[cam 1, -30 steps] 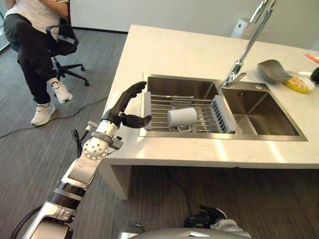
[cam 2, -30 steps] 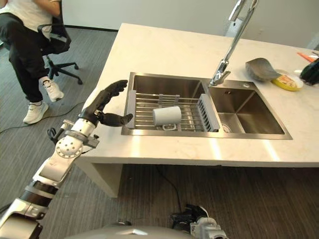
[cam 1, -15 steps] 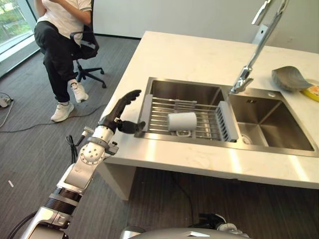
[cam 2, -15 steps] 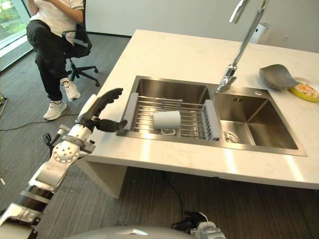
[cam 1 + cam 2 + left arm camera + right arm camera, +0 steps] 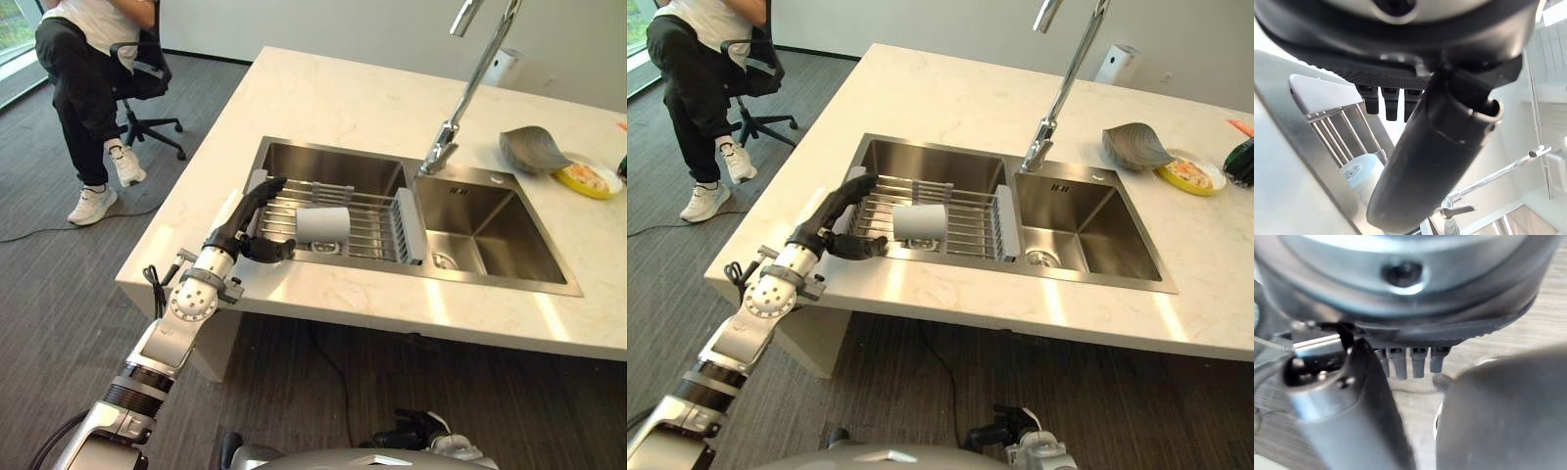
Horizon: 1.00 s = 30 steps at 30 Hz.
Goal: Place the dishes in the dishwasher.
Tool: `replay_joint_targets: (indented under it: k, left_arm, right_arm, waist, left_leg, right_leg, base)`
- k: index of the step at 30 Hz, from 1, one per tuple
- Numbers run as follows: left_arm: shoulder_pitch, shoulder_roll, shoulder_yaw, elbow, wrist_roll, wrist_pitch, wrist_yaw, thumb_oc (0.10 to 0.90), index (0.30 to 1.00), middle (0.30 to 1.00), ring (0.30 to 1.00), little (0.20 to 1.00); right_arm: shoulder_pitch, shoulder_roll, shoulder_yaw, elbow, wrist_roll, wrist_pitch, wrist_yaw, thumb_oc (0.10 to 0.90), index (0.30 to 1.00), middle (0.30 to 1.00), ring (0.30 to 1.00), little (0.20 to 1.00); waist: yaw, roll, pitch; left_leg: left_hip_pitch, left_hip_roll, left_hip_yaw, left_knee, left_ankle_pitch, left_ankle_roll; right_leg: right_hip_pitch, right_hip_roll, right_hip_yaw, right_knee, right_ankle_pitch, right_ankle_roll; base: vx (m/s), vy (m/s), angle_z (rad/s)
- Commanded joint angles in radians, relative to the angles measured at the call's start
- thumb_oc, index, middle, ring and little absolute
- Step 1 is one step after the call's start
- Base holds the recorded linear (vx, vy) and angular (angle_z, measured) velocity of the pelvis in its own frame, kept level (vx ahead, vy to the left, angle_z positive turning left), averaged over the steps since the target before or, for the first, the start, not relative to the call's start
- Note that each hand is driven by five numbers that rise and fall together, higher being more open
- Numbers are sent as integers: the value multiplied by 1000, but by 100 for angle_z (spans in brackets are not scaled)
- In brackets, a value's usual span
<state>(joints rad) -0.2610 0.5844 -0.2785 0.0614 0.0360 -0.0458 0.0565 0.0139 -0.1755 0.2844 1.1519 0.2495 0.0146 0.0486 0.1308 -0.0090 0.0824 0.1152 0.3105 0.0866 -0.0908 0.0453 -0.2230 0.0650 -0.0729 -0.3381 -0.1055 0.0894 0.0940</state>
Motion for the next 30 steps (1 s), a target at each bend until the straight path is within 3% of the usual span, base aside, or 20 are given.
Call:
replay_joint_targets:
  k: [1, 11, 22, 30]
  left_arm:
    - [-271, 21, -75, 31, 60, -73, 24, 800, 900, 900, 900, 900]
    - [-395, 46, -177, 151, 49, -58, 6, 800, 900, 900, 900, 900]
    - [-480, 34, -237, 313, 23, -33, 2, 800, 900, 900, 900, 900]
    - [-532, 89, -250, 397, 37, -22, 25, 800, 900, 900, 900, 900]
  right_arm:
    - [-37, -25, -8, -31, 26, -39, -6, 800, 900, 900, 900, 900]
    - [22, -24, -23, -65, 39, -36, 4, 800, 900, 900, 900, 900]
    - [82, -35, -54, -121, 60, -28, 12, 800, 900, 900, 900, 900]
    - [130, -35, -80, -173, 85, -25, 22, 800, 900, 900, 900, 900]
  waist:
    - [-6, 47, -8]
    - [-46, 74, -8]
    - [-88, 81, -7]
    - [-122, 84, -7]
  left_leg:
    - [-80, -27, -61, 4, 51, 2]
    - [-69, -58, -22, 4, 28, 19]
    - [-41, -81, 10, 4, -1, 37]
    - [-10, -87, 41, 4, -18, 44]
  right_leg:
    - [50, -57, -58, 18, -77, 90]
    - [38, -89, -37, 18, -56, 106]
    - [30, -112, -7, 18, -42, 119]
    - [24, -114, 27, 18, -37, 123]
  base:
    - [-13, 8, 3]
    - [-1, 36, -4]
    - [5, 23, -5]
    - [10, 22, -10]
